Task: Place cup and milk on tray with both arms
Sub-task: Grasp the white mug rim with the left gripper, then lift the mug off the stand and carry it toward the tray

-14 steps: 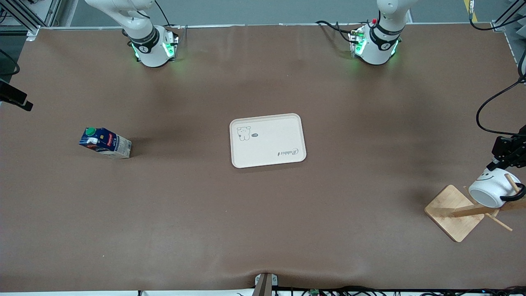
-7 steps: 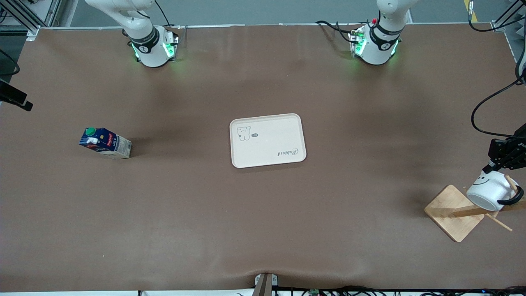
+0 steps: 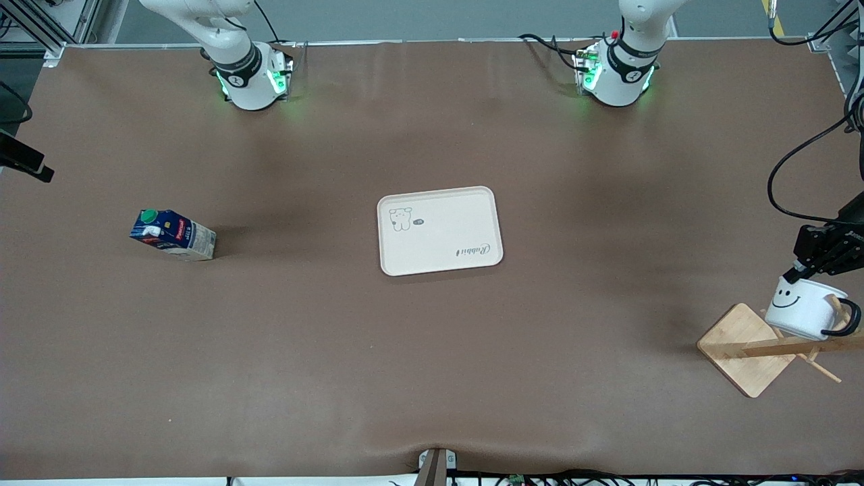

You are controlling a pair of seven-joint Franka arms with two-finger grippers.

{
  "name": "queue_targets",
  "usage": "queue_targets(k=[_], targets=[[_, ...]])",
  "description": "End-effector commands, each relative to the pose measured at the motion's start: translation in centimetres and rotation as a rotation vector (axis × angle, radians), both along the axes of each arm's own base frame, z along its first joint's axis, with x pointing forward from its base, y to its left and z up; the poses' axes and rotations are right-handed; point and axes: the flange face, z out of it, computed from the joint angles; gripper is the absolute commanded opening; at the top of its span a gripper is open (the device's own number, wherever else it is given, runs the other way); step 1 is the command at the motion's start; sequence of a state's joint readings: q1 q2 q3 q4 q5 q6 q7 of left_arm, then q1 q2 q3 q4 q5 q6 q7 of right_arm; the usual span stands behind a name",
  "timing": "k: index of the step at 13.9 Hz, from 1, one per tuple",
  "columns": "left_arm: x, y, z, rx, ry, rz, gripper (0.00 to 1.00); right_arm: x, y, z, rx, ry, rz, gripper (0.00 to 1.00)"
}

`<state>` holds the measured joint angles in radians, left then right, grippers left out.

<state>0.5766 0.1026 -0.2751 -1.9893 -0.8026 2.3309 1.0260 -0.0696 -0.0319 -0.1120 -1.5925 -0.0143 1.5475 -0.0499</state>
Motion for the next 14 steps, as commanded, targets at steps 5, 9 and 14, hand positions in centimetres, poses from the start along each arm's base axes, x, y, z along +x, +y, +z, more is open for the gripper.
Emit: queue_targets(k=[5, 9, 14], targets=[[1.0, -8.5, 5.9, 0.031, 0.065, 0.033, 0.0, -0.1, -0.3, 0.1, 0.022, -0.002, 0.005, 1.0], [1.0, -14.0, 7.7, 0.102, 0.148, 0.108, 0.0, -0.1, -0.4, 0.1, 0.022, -0.003, 0.003, 1.0], [0.4, -20.8, 8.6, 0.153, 0.209, 0.169, 0.0, -0.1, -0.4, 0.1, 0.022, -0.003, 0.003, 1.0]])
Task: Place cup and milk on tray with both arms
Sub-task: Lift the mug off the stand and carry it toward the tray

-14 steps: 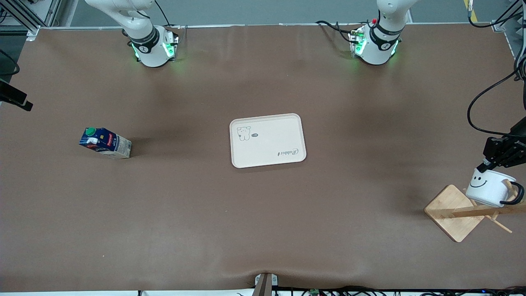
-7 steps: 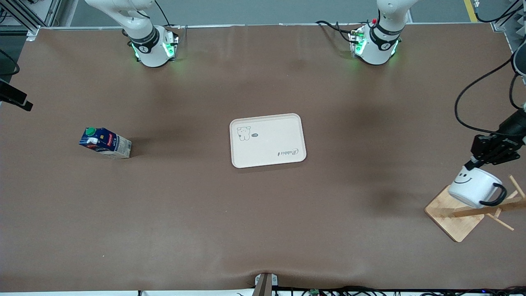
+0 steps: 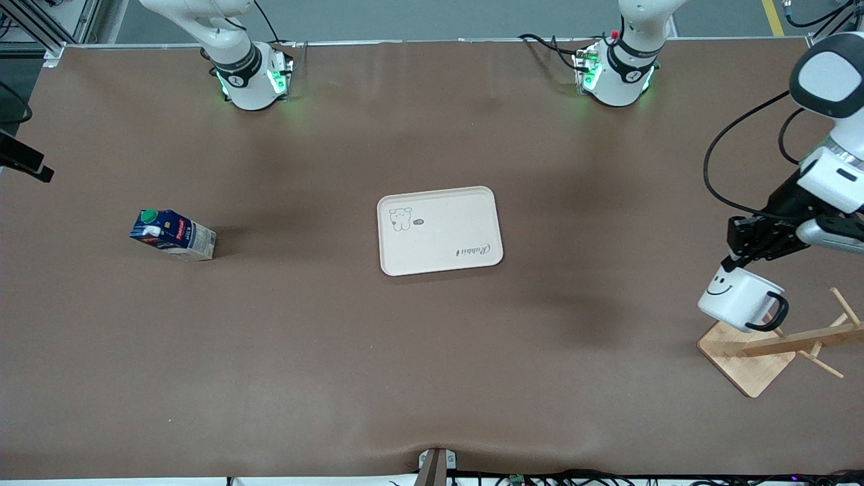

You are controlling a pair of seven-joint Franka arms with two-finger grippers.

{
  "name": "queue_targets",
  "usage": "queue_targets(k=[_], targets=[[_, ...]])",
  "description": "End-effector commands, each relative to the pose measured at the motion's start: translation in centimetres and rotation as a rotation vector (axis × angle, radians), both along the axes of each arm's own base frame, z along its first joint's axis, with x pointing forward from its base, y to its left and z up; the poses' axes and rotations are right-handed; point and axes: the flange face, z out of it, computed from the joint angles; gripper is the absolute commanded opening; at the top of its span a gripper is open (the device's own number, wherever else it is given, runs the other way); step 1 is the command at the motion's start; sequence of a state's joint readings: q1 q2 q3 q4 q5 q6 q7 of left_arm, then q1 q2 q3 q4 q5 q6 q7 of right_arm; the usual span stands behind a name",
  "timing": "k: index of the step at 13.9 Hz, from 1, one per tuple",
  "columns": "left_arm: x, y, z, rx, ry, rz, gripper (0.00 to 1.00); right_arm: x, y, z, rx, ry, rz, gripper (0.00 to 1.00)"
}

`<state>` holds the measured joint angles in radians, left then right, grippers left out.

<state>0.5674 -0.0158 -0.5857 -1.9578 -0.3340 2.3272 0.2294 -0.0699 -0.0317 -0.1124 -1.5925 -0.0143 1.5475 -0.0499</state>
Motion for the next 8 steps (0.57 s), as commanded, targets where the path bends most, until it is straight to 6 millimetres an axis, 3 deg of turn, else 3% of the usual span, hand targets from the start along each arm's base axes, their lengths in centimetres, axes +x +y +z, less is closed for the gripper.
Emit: queue_targets(k=[1, 3, 5, 8], targets=[[-1.0, -3.0, 0.6, 0.012, 0.053, 0.02, 0.0, -0.1, -0.3, 0.1, 0.022, -0.004, 0.004, 1.0], [-1.1, -4.7, 1.6, 0.001, 0.112, 0.047, 0.0, -0.1, -0.2, 0.1, 0.022, -0.004, 0.005, 1.0], [-0.8, -7.9, 1.9, 0.028, 0.119, 0.048, 0.0, -0.1, -0.3, 0.1, 0.022, -0.004, 0.004, 1.0], [-1.4, -13.2, -0.4, 0.049, 0.173, 0.041, 0.0, -0.1, -0.3, 0.1, 0.022, -0.002, 0.004, 1.0]])
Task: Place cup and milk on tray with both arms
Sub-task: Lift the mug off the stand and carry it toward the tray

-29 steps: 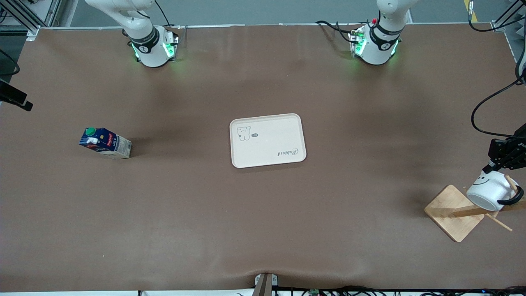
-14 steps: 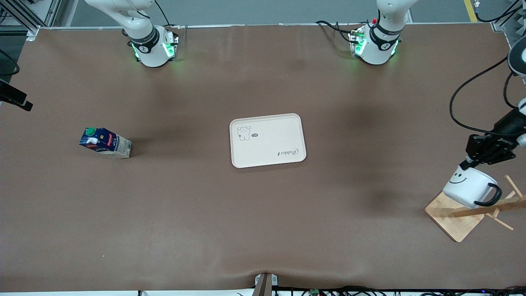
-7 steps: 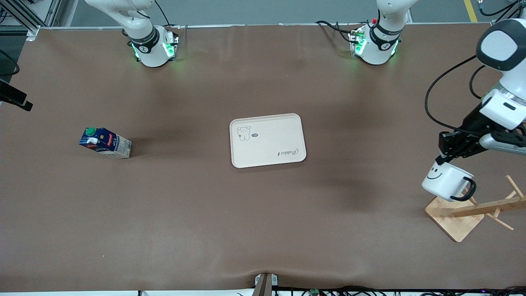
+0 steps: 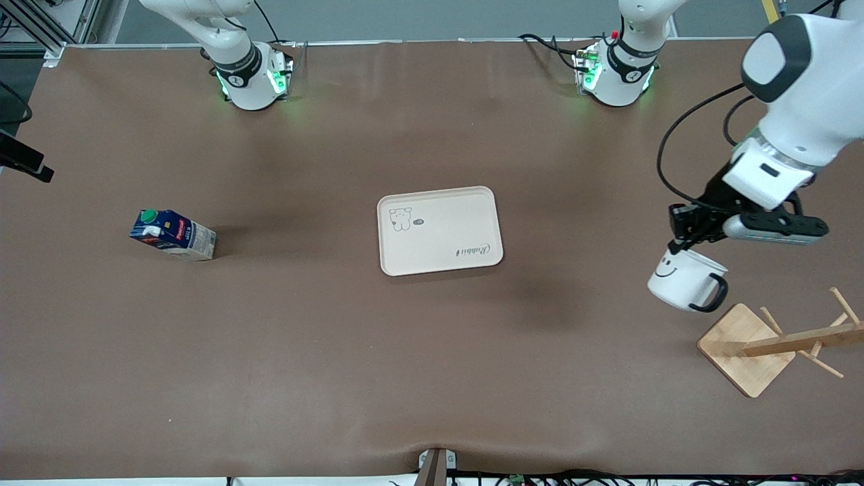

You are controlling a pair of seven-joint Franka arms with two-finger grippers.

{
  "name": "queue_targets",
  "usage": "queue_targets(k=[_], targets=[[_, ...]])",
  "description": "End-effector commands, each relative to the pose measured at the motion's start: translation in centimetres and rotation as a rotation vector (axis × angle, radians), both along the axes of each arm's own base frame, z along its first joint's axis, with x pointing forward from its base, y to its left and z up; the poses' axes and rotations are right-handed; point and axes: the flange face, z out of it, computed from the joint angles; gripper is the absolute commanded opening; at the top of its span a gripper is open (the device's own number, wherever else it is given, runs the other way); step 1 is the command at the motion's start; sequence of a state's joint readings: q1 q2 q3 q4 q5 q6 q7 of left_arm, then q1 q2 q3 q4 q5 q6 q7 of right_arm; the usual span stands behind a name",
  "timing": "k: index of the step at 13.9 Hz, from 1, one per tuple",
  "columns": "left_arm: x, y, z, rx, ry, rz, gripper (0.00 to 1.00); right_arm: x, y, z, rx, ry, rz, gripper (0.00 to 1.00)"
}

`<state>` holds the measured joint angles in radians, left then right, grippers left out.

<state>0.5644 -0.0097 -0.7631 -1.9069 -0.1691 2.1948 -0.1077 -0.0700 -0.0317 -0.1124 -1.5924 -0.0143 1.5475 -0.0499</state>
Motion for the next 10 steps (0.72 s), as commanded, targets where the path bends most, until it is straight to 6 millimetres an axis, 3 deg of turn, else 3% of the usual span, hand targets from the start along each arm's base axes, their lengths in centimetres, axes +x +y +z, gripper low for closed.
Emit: queue_targets(k=[1, 3, 10], targets=[[-0.1, -4.1, -2.0, 0.038, 0.045, 0.002, 0.0, -0.1, -0.2, 0.1, 0.022, -0.002, 0.008, 1.0], [-0.9, -8.4, -3.7, 0.062, 0.074, -0.012, 0.0, -0.1, -0.2, 0.1, 0.022, -0.002, 0.008, 1.0], [-3.4, -18.6, -10.4, -0.02, 0.327, 0.161, 0.0, 0.0, -0.2, 0.1, 0.028, -0.003, 0.008, 1.0]])
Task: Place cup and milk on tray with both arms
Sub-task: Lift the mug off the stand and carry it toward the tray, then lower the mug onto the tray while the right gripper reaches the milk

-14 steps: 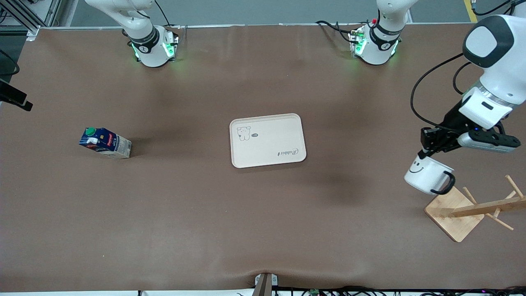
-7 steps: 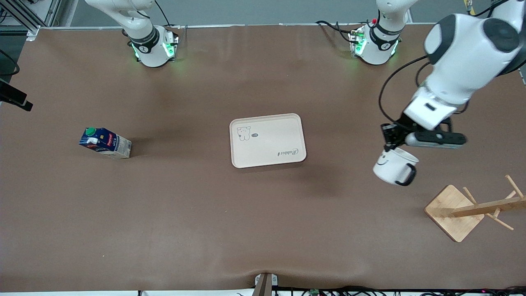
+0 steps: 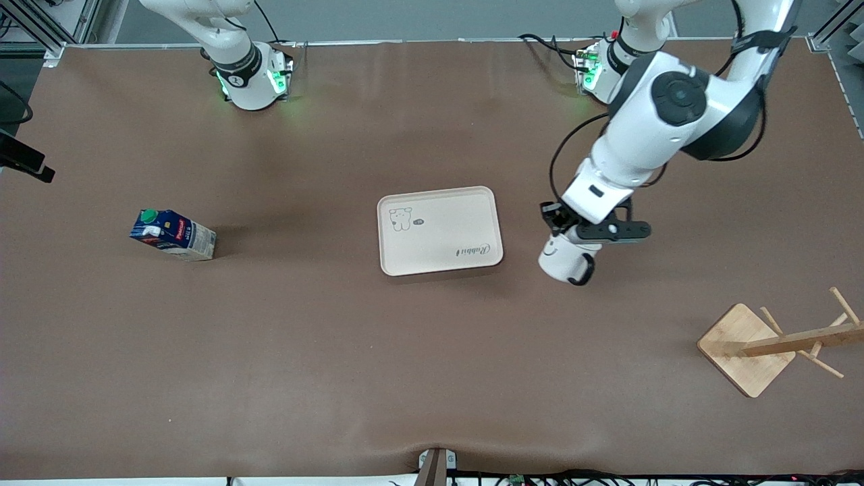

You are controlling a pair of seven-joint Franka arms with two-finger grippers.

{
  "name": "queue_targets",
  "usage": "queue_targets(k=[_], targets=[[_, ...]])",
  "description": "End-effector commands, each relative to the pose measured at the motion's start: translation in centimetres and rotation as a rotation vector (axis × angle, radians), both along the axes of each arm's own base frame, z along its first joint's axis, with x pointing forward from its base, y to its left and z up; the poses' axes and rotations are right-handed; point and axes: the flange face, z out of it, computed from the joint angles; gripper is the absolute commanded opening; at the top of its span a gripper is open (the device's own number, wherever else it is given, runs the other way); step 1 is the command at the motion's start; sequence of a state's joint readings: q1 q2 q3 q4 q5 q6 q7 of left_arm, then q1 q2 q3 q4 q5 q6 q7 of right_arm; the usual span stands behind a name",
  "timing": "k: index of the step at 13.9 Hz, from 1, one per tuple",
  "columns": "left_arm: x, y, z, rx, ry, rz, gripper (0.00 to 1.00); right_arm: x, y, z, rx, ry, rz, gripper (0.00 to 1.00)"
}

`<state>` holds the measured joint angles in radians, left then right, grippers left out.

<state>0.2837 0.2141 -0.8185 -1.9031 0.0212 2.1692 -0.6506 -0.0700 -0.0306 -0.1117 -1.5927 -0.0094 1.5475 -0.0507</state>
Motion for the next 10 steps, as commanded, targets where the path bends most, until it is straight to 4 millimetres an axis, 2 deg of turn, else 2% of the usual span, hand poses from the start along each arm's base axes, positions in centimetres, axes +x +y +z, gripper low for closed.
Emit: queue_targets(k=[1, 5, 8, 10], targets=[[0.3, -3.5, -1.8, -0.016, 0.12, 0.088, 0.0, -0.1, -0.3, 0.1, 0.023, -0.002, 0.007, 1.0], [-3.1, -12.2, -6.1, 0.052, 0.293, 0.147, 0.0, 0.1, 0.3, -0.2, 0.023, 0.003, 0.015, 1.0], [-4.5, -16.7, -10.4, 0.131, 0.389, 0.193, 0.0, 0.7, 0.6, -1.1, 0.024, 0.016, 0.023, 1.0], [-5.9, -18.4, -14.1, 0.201, 0.398, 0.192, 0.0, 0.9, 0.4, -2.0, 0.027, 0.037, 0.022, 1.0]])
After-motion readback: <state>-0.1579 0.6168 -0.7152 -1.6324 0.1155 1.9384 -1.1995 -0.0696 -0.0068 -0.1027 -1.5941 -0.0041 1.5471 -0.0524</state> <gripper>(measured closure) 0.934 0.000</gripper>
